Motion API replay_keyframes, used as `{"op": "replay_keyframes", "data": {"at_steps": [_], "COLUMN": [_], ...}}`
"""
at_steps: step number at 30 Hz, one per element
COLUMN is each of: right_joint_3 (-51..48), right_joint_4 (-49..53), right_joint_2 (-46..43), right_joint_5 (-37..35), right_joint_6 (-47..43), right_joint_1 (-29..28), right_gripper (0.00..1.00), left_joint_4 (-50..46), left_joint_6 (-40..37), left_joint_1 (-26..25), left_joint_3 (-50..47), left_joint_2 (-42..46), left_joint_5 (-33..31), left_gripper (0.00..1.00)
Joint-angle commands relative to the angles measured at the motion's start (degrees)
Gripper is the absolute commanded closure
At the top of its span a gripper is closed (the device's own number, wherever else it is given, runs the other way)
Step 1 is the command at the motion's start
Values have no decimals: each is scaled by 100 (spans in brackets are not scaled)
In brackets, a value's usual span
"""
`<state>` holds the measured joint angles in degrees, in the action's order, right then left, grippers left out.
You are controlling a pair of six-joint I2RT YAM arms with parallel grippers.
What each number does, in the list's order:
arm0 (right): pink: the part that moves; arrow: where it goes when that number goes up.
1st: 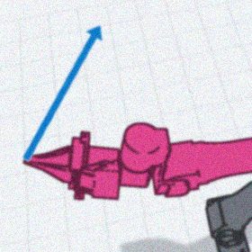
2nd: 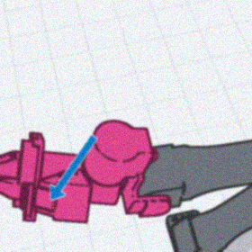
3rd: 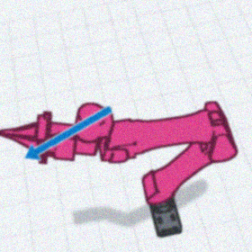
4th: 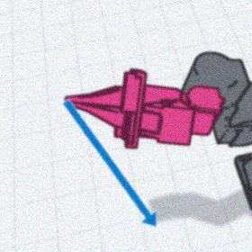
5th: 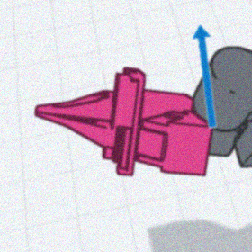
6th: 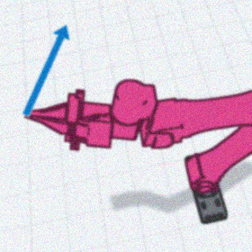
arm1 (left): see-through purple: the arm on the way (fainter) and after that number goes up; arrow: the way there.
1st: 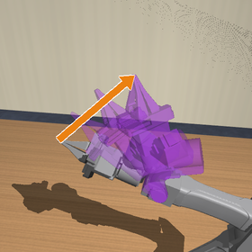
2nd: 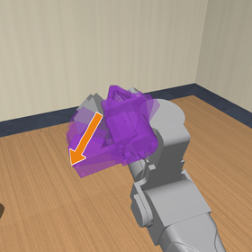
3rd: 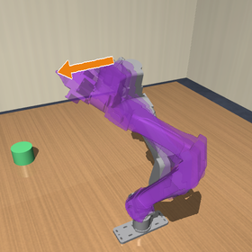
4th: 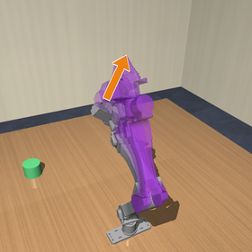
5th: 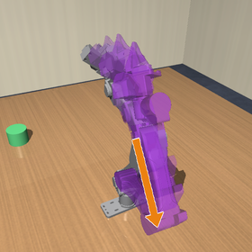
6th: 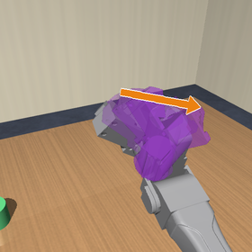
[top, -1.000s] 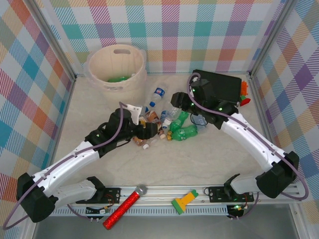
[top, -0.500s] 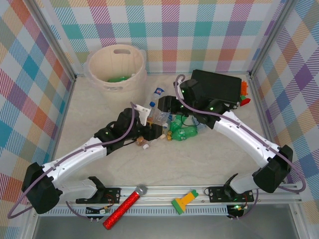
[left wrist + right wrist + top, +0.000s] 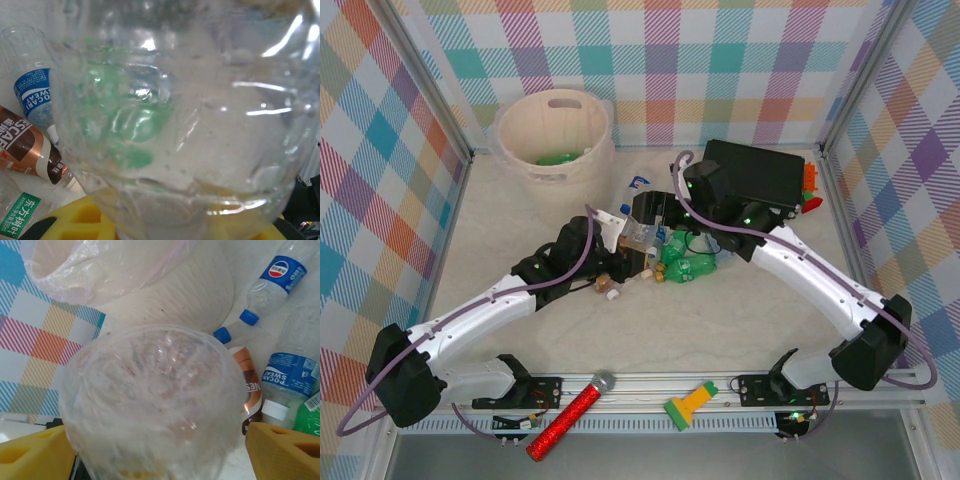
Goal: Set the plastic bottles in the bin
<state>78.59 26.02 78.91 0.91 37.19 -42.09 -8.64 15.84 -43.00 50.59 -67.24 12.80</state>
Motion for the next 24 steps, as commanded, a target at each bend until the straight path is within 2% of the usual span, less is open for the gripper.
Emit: {"op": "replay_keyframes", "data": {"at_steps": [1,8,15,20,24], "right_joint_3": [-224,-915,-1433,-1586,-1713], "right_joint_4": [-125,-195,-119,-144,-379], "right_joint_2": [-449,-1295,-2091,-2479,-2710], "right_joint_5": [-401,-1048,-1274,-1180,-729], "right_joint_6": [-137,-350,-711,-1067,-1423], "right_joint_1": [-28,2,7,7,7], "right_gripper": [2,1,1,1,1], "left_joint_4": [94,-251,-1073,-1560,-1762], "left_joint_6": [159,272,42,-52,33], "left_joint_1": [-38,-41,-3,333,778], "left_joint_3": [255,584,1313,2022,2574], "left_joint_2": [47,-82,-304,-537,-710], "left_joint_5": [-109,-712,-1766,-2277,-2455], "left_gripper": [83,85,86,87,88]}}
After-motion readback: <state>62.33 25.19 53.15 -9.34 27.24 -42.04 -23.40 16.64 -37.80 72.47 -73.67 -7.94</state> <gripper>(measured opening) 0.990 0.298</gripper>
